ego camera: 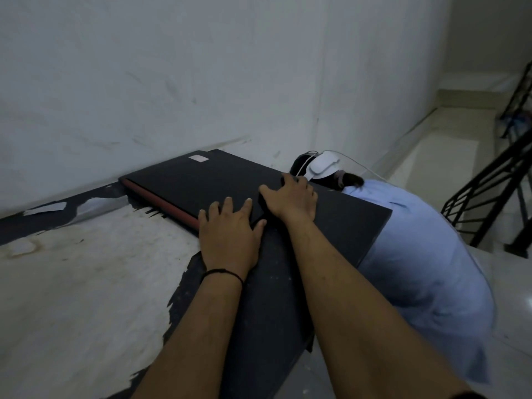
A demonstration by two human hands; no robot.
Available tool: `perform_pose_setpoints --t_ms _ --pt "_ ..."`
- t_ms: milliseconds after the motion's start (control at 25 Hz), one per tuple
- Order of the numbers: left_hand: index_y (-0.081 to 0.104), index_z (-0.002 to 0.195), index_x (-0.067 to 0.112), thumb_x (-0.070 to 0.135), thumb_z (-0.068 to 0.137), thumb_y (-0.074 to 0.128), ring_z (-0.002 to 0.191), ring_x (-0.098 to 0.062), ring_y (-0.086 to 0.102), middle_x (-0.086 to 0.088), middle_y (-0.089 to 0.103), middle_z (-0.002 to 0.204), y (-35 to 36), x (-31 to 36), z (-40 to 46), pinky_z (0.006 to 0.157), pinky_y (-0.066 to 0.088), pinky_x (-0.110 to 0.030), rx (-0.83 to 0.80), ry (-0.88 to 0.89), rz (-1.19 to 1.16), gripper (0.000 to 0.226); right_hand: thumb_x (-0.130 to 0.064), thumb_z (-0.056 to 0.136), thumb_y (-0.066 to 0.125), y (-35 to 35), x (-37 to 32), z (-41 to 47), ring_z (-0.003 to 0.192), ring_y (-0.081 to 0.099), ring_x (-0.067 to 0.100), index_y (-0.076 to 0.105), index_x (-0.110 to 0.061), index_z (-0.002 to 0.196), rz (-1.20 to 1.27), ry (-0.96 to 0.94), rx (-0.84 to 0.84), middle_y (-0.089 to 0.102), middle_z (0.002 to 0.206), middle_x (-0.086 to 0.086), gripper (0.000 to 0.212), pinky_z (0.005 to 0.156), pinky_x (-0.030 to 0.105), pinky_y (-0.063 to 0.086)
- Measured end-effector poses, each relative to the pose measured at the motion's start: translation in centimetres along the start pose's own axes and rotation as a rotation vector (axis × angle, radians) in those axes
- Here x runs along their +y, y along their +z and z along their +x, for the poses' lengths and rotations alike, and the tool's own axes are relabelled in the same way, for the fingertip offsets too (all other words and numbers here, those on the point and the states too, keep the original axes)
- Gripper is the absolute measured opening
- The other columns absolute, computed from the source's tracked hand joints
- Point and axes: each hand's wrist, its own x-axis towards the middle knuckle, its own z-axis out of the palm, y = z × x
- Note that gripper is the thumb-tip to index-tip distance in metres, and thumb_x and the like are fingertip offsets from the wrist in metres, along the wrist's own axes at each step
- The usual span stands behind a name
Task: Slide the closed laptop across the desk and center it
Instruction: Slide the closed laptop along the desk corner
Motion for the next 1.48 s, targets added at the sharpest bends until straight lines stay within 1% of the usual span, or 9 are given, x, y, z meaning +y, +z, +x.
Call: perform_pose_setpoints --t_ms 200,320,640,840,920,1040,1200,1320,1480 --pt "0.032 0.154 0.033 0.064 0.098 0.033 0.144 -0.032 0.033 -0.008 0.039 0.158 -0.6 -0.2 -0.1 0.118 0.026 -0.05 -0.041 0.015 0.013 0.064 -0.073 0.077 0.056 -0.8 0.5 -0.5 0.14 0.036 0.032 0.046 -0.02 0.146 0.095 -0.03 -0.007 0.043 0.152 0.011 0.088 0.116 0.049 0.031" --pt "0.032 0.154 0.032 0.064 0.098 0.035 0.141 -0.032 0.038 -0.009 0.041 0.156 -1.9 -1.3 -0.9 0.115 0.031 -0.048 -0.069 0.059 0.037 0.064 -0.072 0.077 0.062 -1.2 0.6 -2.4 0.139 0.035 0.031 0.046 -0.018 0.146 0.163 -0.031 -0.021 0.043 0.15 0.011 0.089 0.112 0.047 0.038" --pt "0.038 0.151 0.032 0.066 0.096 0.039 0.139 -0.029 0.042 -0.005 0.046 0.153 -4.9 -6.3 -6.7 0.113 0.036 -0.046 -0.059 0.07 0.042 0.065 -0.072 0.076 0.064 -0.4 -0.1 -11.4 0.136 0.038 0.031 0.045 -0.018 0.146 0.19 0.007 0.087 0.04 0.149 0.01 0.09 0.11 0.047 0.04" --pt "0.049 0.135 0.019 0.068 0.092 0.045 0.122 -0.036 0.052 -0.014 0.057 0.132 -5.6 -3.5 -6.7 0.102 0.042 -0.053 -0.085 -0.016 0.053 0.065 -0.075 0.068 0.068 -2.5 0.9 -12.1 0.134 0.042 0.032 0.043 -0.016 0.147 0.205 -0.021 0.045 0.048 0.145 0.01 0.101 0.112 0.048 0.037" --pt "0.043 0.143 0.021 0.061 0.095 0.046 0.129 -0.036 0.046 -0.014 0.051 0.14 -5.3 -2.3 -5.8 0.108 0.037 -0.054 -0.102 0.049 0.029 0.062 -0.077 0.072 0.061 -2.4 0.9 -12.2 0.138 0.037 0.036 0.039 -0.011 0.147 0.125 0.017 0.084 0.047 0.148 0.013 0.103 0.115 0.047 0.031" --pt "0.024 0.157 0.03 0.055 0.101 0.038 0.145 -0.035 0.029 -0.013 0.032 0.16 -4.1 -2.7 -5.4 0.12 0.022 -0.051 -0.115 0.122 0.004 0.063 -0.077 0.076 0.051 -1.7 0.5 -12.6 0.134 0.039 0.037 0.049 -0.006 0.137 0.04 0.071 0.154 0.05 0.144 0.017 0.094 0.114 0.048 0.03" --pt "0.02 0.158 0.032 0.052 0.103 0.035 0.148 -0.033 0.025 -0.011 0.027 0.163 -3.9 -3.5 -5.4 0.121 0.021 -0.048 -0.119 0.155 -0.001 0.061 -0.076 0.074 0.059 -2.7 0.4 -12.7 0.131 0.045 0.034 0.055 -0.008 0.132 0.106 0.094 0.117 0.056 0.138 0.013 0.09 0.112 0.047 0.035" --pt "0.036 0.153 0.032 0.057 0.1 0.038 0.137 -0.031 0.043 -0.009 0.045 0.153 -5.1 -4.4 -5.3 0.11 0.038 -0.046 -0.138 0.162 -0.024 0.058 -0.072 0.067 0.072 -3.3 0.1 -13.8 0.125 0.051 0.032 0.062 -0.009 0.124 0.195 0.104 0.069 0.063 0.129 0.009 0.085 0.106 0.044 0.044" --pt "0.051 0.144 0.036 0.069 0.094 0.04 0.122 -0.023 0.058 -0.002 0.059 0.139 -6.6 -7.3 -7.5 0.088 0.051 -0.04 -0.096 0.147 0.0 0.061 -0.068 0.065 0.076 -3.0 -0.8 -17.4 0.126 0.051 0.032 0.059 -0.007 0.125 0.233 0.082 0.053 0.06 0.131 0.011 0.087 0.107 0.044 0.044"
